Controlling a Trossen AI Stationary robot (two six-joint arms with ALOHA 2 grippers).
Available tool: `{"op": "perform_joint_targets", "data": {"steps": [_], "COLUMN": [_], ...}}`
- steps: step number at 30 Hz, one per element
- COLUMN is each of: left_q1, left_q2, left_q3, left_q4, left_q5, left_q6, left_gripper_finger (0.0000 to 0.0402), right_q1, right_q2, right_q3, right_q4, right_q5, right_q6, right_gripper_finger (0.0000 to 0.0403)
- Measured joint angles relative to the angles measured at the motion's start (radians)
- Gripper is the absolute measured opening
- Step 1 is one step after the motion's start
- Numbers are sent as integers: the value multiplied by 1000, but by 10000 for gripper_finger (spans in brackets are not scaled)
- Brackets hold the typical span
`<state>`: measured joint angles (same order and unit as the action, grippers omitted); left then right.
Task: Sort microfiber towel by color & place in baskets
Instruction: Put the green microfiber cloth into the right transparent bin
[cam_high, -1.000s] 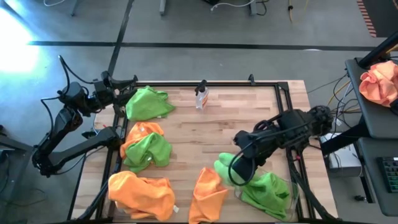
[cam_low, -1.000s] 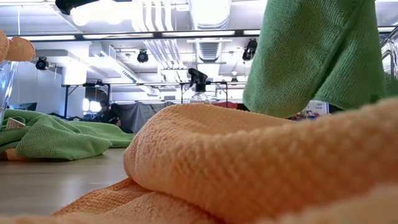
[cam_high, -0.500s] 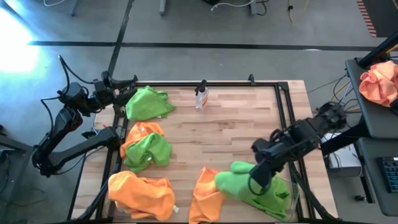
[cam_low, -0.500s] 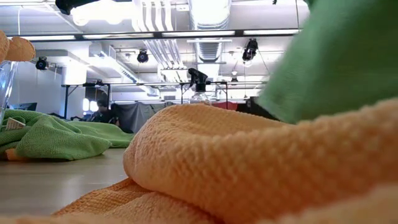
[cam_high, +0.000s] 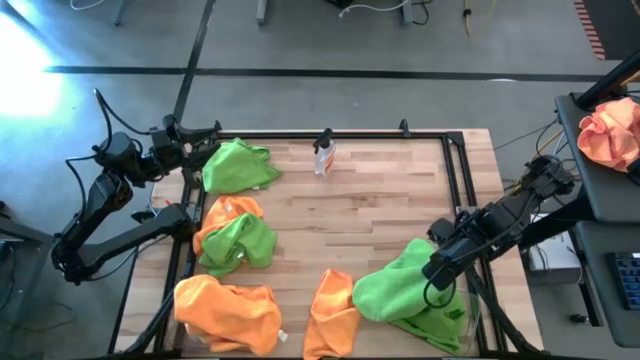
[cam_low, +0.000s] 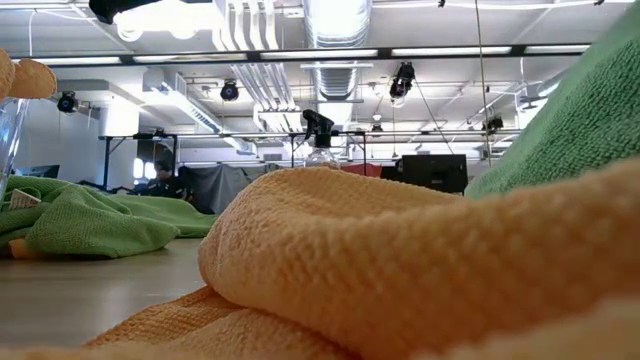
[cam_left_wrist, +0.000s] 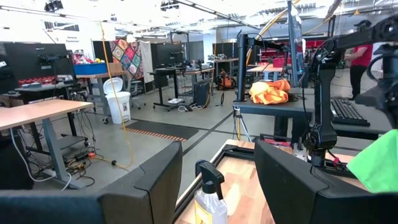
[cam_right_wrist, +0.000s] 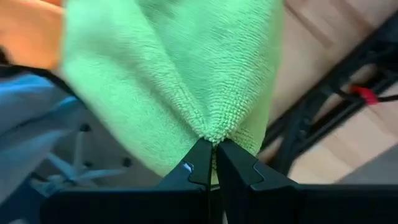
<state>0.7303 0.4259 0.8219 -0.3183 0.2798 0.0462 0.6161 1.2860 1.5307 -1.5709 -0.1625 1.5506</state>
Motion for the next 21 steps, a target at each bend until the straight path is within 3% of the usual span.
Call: {"op": "perform_joint_targets", "data": {"steps": [9,16,21], "left_q1": [0,0,0], "left_q2": [0,0,0], "left_q3": [0,0,0], "left_q4": [-29,-48,-50], "left_q5": [0,0,0], "left_q6": [-4,-4,-4], "left_gripper_finger": [185,185,185], "right_q1": [53,80,109], "right_q2": [-78,-73,-48], "right_q3": [-182,-233,-240], "right_q4": [15,235,313], "right_q5": [-154,-165,-235], "right_q6": [139,188,260], "right_gripper_finger": [13,13,13]}}
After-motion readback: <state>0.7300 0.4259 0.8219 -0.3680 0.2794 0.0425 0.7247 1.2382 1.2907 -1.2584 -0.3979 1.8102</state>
